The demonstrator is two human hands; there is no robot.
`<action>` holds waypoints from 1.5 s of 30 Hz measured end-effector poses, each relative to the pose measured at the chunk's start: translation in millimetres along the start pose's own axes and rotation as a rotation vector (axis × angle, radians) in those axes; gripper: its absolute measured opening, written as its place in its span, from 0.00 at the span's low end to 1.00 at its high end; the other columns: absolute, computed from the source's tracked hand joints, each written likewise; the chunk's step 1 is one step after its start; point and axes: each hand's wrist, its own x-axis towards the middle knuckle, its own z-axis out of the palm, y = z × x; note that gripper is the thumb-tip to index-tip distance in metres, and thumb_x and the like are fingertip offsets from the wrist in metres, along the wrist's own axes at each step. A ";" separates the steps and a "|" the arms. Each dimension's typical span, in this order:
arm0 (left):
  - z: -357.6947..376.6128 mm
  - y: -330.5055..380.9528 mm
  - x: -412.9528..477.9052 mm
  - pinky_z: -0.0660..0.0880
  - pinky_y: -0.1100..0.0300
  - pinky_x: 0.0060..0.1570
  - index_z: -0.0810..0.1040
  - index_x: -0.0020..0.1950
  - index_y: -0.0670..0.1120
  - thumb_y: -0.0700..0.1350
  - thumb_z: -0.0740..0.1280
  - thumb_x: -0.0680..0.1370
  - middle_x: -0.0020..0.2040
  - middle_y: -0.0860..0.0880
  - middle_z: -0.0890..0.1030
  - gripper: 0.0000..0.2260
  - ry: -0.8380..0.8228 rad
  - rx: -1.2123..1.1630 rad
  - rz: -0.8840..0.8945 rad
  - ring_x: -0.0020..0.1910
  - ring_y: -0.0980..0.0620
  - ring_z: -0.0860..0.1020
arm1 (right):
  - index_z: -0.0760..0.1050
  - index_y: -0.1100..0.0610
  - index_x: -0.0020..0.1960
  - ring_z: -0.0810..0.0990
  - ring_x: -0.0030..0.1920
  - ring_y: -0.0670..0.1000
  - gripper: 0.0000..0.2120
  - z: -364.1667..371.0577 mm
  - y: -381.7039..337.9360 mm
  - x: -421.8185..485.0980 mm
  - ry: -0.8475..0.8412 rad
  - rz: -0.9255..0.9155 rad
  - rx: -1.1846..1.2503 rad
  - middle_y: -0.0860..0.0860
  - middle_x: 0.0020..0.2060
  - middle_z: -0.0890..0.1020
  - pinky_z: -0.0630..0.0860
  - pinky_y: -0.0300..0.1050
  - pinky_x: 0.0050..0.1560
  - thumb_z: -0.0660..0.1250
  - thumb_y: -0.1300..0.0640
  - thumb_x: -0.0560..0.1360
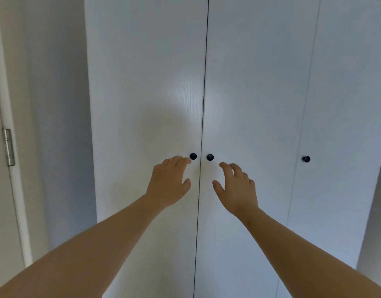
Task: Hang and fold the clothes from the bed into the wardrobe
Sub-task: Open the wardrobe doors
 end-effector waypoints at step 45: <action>110.9 95.2 40.9 0.66 0.80 0.47 0.72 0.46 0.64 0.36 0.62 0.77 0.49 0.66 0.76 0.19 -0.094 -1.014 -0.160 0.52 0.65 0.74 | 0.65 0.48 0.38 0.73 0.36 0.46 0.11 4.6 93.8 13.9 0.293 0.164 0.457 0.44 0.34 0.72 0.69 0.31 0.37 0.55 0.51 0.79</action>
